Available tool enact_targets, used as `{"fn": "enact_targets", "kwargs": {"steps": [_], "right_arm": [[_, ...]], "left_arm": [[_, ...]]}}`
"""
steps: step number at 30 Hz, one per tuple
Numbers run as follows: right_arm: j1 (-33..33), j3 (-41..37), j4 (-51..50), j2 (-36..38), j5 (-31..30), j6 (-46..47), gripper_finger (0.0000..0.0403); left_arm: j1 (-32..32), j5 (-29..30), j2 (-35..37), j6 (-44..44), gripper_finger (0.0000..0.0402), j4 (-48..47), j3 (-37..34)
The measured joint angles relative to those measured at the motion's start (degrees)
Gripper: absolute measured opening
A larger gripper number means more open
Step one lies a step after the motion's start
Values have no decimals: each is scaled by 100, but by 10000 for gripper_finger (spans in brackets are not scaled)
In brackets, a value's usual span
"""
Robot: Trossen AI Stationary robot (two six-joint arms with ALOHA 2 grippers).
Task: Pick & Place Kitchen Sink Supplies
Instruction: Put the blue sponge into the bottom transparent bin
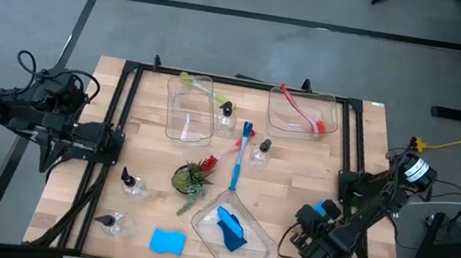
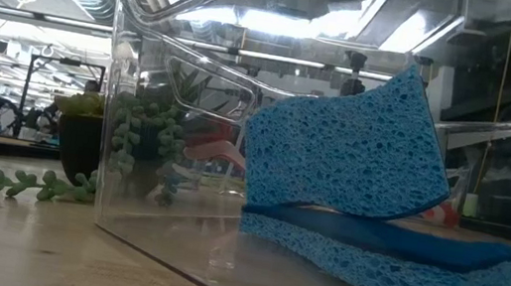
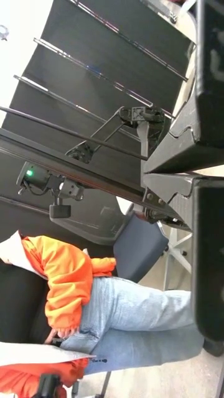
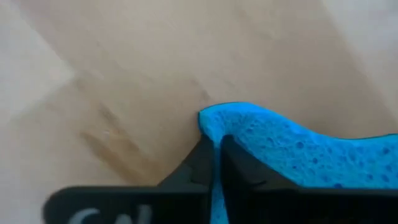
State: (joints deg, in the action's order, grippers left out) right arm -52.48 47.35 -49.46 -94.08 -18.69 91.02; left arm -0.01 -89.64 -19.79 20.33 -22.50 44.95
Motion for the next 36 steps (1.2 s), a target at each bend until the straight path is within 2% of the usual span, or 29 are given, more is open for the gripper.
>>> {"fn": "enact_targets", "kwargs": {"steps": [5, 13, 23, 26, 31, 36], "right_arm": [[118, -11, 163, 357, 37, -86, 10], [239, -9, 351, 894, -257, -208, 4], [780, -7, 954, 1644, -769, -998, 4], [1087, -7, 1410, 1852, -869, -1504, 4], [1662, -7, 2785, 2077, -842, -2734, 4], [2214, -4, 4202, 2089, -218, -3721, 4]], "left_arm": [[-1, -1, 0, 1, 6, 2, 0], [-1, 0, 0, 1, 6, 0, 0], [0, 1, 0, 1, 6, -1, 0], [-1, -1, 0, 1, 6, 2, 0], [-1, 1, 0, 1, 6, -1, 0], [-2, -1, 0, -2, 6, 0, 0]]}}
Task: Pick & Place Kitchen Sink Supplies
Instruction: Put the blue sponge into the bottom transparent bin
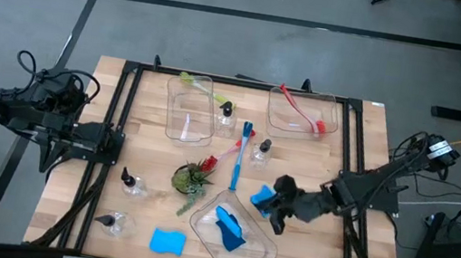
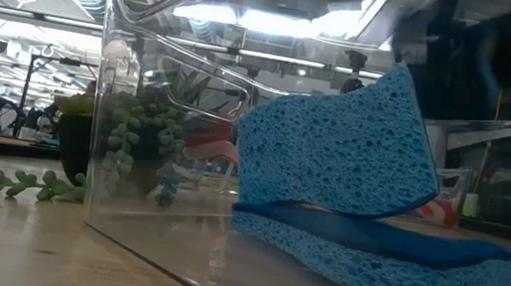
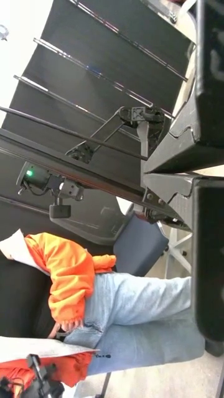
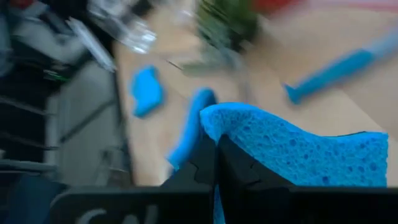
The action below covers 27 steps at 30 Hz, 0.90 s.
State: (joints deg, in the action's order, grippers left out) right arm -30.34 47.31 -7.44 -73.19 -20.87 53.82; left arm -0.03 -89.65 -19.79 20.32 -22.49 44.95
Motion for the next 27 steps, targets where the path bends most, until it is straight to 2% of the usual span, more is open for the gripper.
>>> {"fn": "enact_targets", "kwargs": {"steps": [7, 12, 21, 27], "right_arm": [[494, 2, 1482, 0, 805, -707, 7], [707, 2, 2142, -2, 1195, -953, 9], [920, 2, 2836, -4, 1822, -939, 10], [919, 2, 2959, -7, 1860, -799, 11]], "left_arm": [[1, 0, 0, 2, 6, 0, 0], [0, 0, 0, 2, 6, -1, 0], [0, 2, 0, 2, 6, 1, 0], [2, 2, 0, 2, 6, -1, 0]]}}
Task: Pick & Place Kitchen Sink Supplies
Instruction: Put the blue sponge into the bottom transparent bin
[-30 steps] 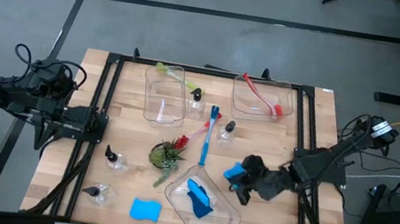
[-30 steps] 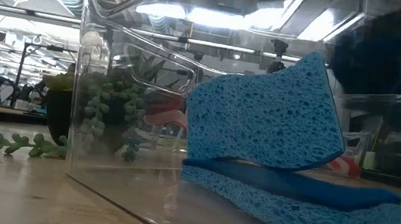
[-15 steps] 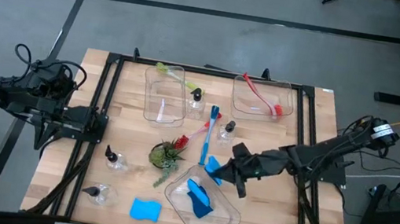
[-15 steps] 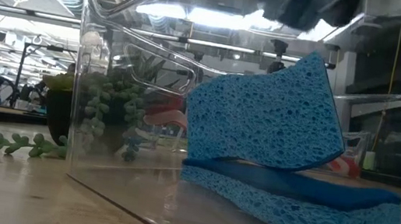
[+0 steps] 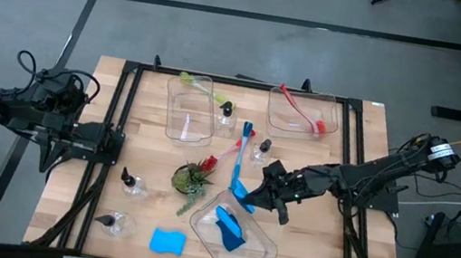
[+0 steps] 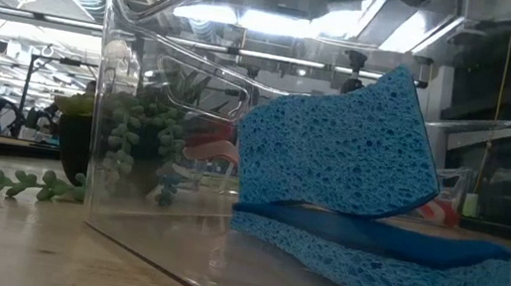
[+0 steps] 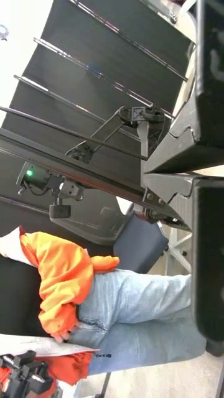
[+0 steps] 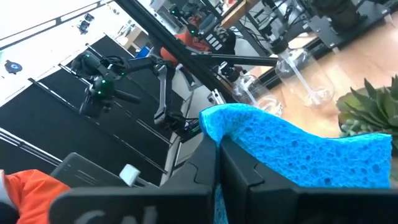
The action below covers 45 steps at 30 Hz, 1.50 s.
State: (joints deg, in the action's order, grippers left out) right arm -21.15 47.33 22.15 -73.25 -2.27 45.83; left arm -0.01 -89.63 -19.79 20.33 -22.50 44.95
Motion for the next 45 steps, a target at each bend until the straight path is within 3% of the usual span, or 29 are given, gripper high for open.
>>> {"fn": "enact_targets", "kwargs": {"steps": [14, 21, 31, 45], "right_arm": [[-722, 0, 66, -66, 93, 473, 11], [-1022, 0, 72, -506, -353, 758, 11], [-1034, 0, 77, -1176, -619, 971, 11], [-933, 0, 75, -1500, -1061, 1188, 11]], "left_arm": [[-2, 0, 0, 1, 6, 0, 0], [-1, -1, 0, 1, 6, 2, 0], [-2, -1, 0, 1, 6, 0, 0], [-2, -2, 0, 1, 6, 1, 0]]}}
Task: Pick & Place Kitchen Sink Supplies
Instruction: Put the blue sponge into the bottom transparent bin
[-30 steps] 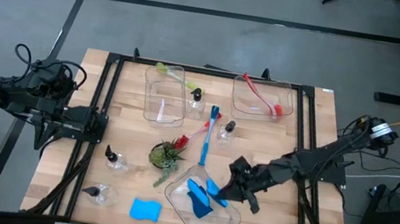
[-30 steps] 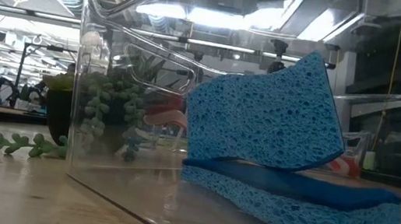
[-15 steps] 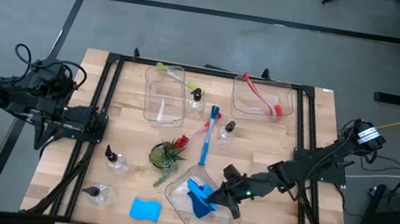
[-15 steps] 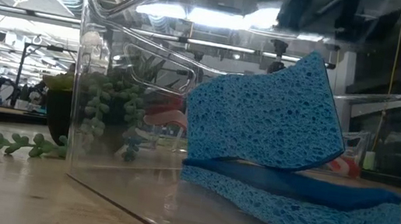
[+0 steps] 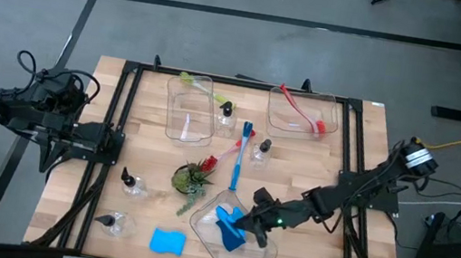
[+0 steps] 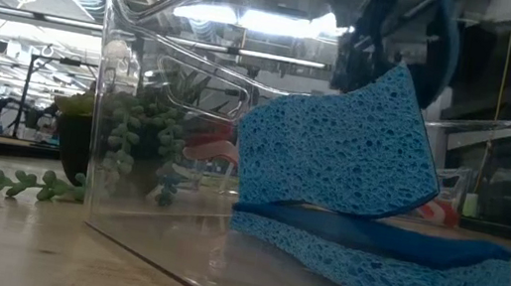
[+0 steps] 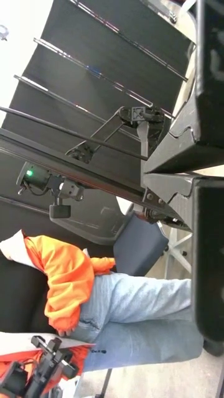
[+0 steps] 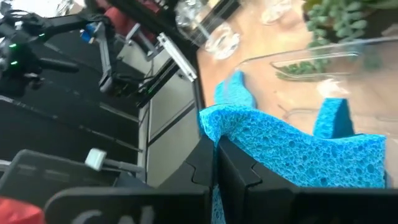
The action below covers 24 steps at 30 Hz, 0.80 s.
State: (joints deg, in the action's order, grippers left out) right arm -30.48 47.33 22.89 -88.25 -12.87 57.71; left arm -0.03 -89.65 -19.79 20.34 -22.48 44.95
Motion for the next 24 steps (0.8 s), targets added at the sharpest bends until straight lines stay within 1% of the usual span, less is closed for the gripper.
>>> {"fn": "enact_targets", "kwargs": {"steps": [4, 9, 20, 24], "right_arm": [[0, 0, 37, -128, -72, 199, 15], [0, 0, 92, -144, -161, 264, 34], [-2, 2, 162, -144, -214, 177, 110], [31, 2, 222, -144, -270, 7, 135]], "left_arm": [[2, 0, 0, 1, 6, 0, 0], [1, 2, 0, 1, 6, -2, 0], [0, 2, 0, 2, 6, 0, 0], [0, 0, 0, 0, 6, -2, 0]]}}
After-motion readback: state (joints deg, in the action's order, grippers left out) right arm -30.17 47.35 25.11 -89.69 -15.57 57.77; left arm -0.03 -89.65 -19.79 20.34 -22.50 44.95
